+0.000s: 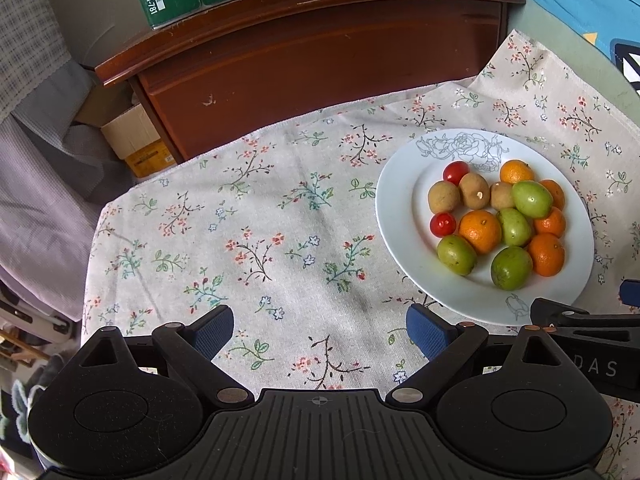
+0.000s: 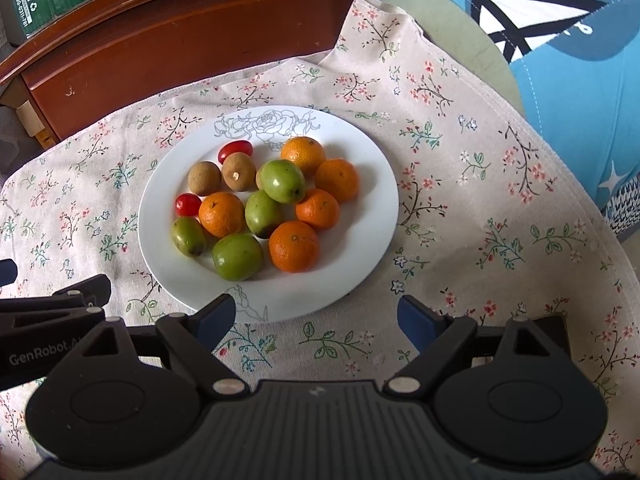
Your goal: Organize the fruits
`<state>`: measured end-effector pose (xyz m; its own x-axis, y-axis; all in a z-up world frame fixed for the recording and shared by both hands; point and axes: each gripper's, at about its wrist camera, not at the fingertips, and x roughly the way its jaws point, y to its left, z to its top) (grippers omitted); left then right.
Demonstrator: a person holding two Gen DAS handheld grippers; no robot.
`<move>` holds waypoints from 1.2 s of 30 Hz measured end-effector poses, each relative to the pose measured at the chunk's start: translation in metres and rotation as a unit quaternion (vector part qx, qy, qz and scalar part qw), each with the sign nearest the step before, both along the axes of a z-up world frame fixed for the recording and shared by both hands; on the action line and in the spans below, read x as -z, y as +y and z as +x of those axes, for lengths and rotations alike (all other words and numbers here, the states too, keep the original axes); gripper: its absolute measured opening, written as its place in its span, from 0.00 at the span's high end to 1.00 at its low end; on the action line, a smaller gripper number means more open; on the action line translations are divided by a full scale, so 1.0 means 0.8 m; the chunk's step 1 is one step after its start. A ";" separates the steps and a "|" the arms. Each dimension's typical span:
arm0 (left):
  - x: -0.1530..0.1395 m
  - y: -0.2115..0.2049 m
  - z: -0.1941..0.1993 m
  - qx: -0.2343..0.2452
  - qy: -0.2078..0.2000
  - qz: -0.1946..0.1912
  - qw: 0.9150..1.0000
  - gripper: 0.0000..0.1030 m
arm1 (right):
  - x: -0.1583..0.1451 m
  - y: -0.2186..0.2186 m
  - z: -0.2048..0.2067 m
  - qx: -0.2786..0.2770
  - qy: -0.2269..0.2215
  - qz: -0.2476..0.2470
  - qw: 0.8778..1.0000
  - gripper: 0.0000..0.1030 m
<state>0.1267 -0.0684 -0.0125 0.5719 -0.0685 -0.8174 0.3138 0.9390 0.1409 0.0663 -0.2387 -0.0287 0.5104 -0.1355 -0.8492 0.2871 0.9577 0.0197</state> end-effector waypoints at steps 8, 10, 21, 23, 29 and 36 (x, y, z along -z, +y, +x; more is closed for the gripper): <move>0.001 0.000 -0.001 0.001 -0.002 0.007 1.000 0.08 | 0.002 0.002 0.001 -0.005 0.002 -0.004 1.000 0.15; 0.001 0.001 -0.001 0.000 -0.002 0.009 1.000 0.08 | 0.002 0.003 0.001 -0.006 0.002 -0.005 1.000 0.15; 0.001 0.008 -0.006 -0.004 -0.008 0.019 1.000 0.08 | 0.002 0.013 -0.002 -0.020 -0.003 -0.022 1.000 0.15; 0.001 0.011 -0.009 -0.005 -0.009 0.022 1.000 0.08 | 0.003 0.017 -0.003 -0.023 -0.002 -0.024 0.999 0.15; 0.001 0.021 -0.025 -0.005 -0.013 0.025 1.000 0.08 | 0.008 0.030 -0.013 -0.027 -0.002 -0.025 0.999 0.15; 0.010 0.040 -0.053 -0.006 -0.002 0.025 1.000 0.08 | 0.019 0.049 -0.040 -0.032 0.006 -0.015 0.999 0.15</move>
<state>0.0843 -0.0362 -0.0202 0.5753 -0.0201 -0.8177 0.3013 0.9346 0.1890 0.0346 -0.1997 -0.0443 0.5092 -0.1285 -0.8510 0.2259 0.9741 -0.0120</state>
